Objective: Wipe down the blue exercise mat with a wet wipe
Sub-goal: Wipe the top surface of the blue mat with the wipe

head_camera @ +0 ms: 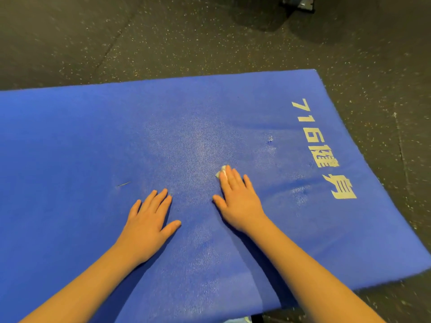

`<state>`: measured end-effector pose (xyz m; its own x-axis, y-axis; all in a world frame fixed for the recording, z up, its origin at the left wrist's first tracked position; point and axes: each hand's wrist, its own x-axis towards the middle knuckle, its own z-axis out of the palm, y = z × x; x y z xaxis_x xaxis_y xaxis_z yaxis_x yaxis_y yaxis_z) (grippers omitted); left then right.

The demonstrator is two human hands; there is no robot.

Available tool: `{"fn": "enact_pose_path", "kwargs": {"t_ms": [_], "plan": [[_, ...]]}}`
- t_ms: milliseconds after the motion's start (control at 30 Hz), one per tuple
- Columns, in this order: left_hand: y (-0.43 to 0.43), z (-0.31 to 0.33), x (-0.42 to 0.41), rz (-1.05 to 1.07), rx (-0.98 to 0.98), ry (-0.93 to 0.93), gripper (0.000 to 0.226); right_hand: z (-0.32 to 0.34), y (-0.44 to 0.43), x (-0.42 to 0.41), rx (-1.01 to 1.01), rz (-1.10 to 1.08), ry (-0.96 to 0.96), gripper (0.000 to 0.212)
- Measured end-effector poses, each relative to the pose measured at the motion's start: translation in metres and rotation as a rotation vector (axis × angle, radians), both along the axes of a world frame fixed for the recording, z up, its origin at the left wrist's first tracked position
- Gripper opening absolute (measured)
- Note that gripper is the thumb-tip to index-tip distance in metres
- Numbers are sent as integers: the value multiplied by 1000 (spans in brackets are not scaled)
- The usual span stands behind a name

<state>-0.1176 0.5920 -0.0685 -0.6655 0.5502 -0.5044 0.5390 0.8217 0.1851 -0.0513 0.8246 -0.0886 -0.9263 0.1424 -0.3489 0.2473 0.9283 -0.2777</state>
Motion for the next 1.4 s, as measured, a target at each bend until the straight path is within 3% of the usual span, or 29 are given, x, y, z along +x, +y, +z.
{"fn": "enact_pose_path", "kwargs": {"t_ms": [167,267,367,533,600,667,733,833,900,967,1067,1133,1267,1400], "plan": [[-5,2,12,-3,15,-5,104,18,-24,40,-111,273,-31,88],[-4,2,13,0,-1,15,105,14,1,33,12,107,-46,73],[-2,4,18,25,27,-13,107,15,-5,33,-10,-51,-60,65],[-3,6,34,17,60,-13,104,36,-33,76,-130,266,-45,76],[-3,6,34,21,56,-14,96,31,-12,74,-41,234,-64,86],[-2,7,34,20,37,1,80,25,3,67,39,75,-103,78],[-1,8,36,27,37,10,69,27,-6,66,-7,18,-109,68],[-2,9,39,56,67,9,63,43,-39,94,-147,243,-58,81],[-2,10,39,64,77,11,63,49,-38,111,-161,352,-56,82],[1,11,40,58,90,-3,65,46,-19,108,-76,295,-67,86],[4,13,48,19,119,-35,93,38,-8,93,-10,73,-88,94],[5,11,54,2,109,-18,104,42,-23,98,-91,107,-70,91],[4,7,55,3,107,26,102,63,-34,140,-244,339,-84,73],[3,4,56,1,115,36,100,52,-5,131,-48,143,-97,86]]}}
